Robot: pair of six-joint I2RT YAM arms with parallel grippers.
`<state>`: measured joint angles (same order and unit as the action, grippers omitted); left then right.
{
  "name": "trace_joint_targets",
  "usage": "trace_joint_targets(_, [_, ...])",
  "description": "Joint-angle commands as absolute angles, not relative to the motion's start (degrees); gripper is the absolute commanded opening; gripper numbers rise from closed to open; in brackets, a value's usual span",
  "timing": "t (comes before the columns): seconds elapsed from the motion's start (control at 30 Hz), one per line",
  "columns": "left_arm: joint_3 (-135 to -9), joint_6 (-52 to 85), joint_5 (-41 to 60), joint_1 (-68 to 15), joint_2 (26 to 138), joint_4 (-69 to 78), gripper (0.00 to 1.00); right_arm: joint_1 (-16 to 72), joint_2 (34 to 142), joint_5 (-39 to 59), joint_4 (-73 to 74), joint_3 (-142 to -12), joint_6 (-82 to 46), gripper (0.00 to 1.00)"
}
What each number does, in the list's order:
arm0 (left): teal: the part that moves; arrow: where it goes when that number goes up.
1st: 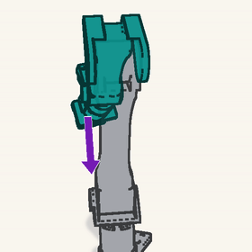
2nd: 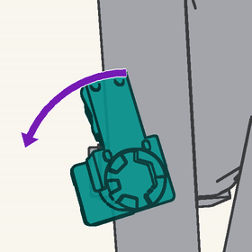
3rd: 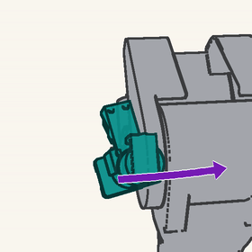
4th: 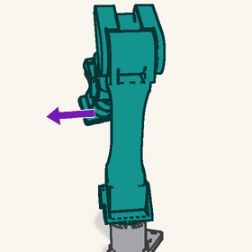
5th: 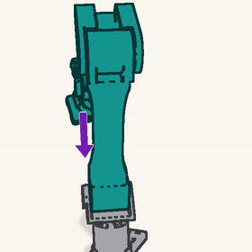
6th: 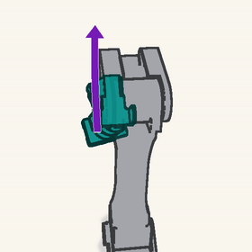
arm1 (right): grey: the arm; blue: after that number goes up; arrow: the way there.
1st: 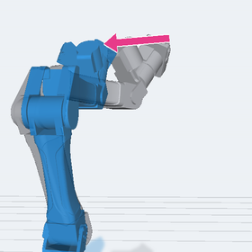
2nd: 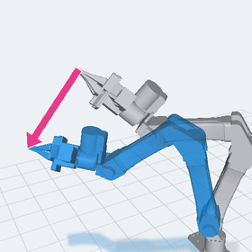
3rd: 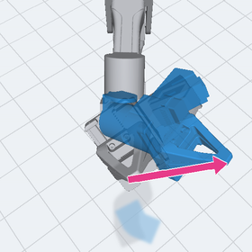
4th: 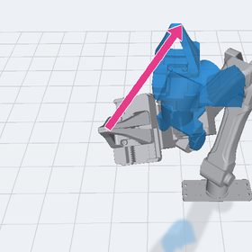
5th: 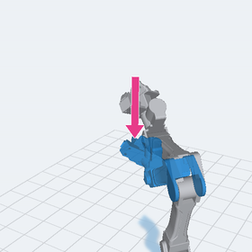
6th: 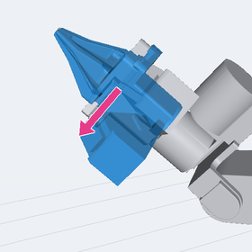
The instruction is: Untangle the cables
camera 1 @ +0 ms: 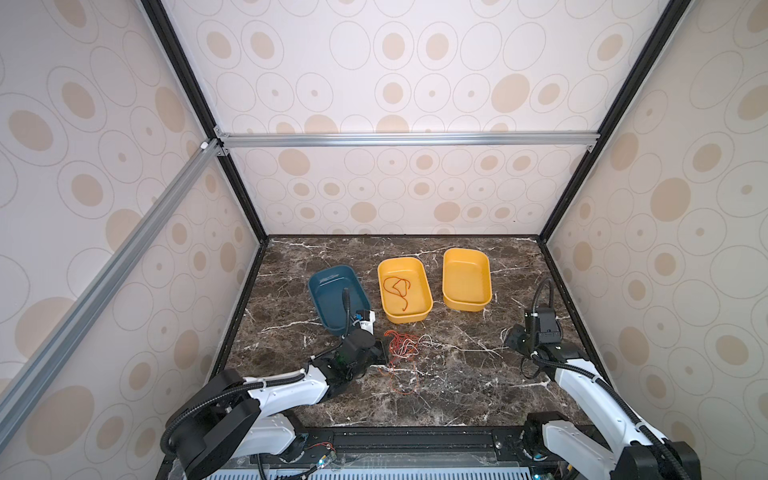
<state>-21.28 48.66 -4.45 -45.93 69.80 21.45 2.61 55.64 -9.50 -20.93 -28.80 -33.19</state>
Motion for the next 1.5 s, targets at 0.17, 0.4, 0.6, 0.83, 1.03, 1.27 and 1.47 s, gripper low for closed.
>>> trace_joint_targets(0.17, [-17.23, 51.06, -9.49, -42.36, 58.84, 9.15, 0.0, -2.47, 56.98, -9.96, -19.04, -27.43, -34.06, 0.0])
trace_joint_targets(0.4, [-15.12, 53.02, -10.77, -41.3, 53.79, 3.31, 0.0, -6.25, 58.62, -8.5, -17.09, -26.59, -36.35, 0.0])
trace_joint_targets(0.6, [-14.33, 53.96, -11.68, -40.5, 51.67, 1.63, 0.0, -6.95, 59.3, -5.97, -16.65, -26.7, -35.21, 0.0])
trace_joint_targets(0.83, [-17.44, 50.8, -7.65, -40.34, 55.55, 3.7, 0.03, -6.73, 63.72, 8.18, -13.62, -27.33, -32.62, 0.07])
trace_joint_targets(1.03, [-22.85, 45.7, -7.13, -40.34, 56.98, -0.09, 0.45, -3.57, 64.95, 10.0, -15.03, -28.41, -30.49, 0.38])
trace_joint_targets(1.27, [-29.21, 41.85, -2.55, -40.5, 60.29, -0.72, 0.62, 3.39, 62.6, 5.31, -21.01, -31.82, -27.56, 0.49])
trace_joint_targets(1.47, [-31.89, 39.03, 0.99, -43.68, 67.35, 3.1, 0.7, 14.23, 63.12, 4.35, -23.63, -35.81, -22.39, 0.51])
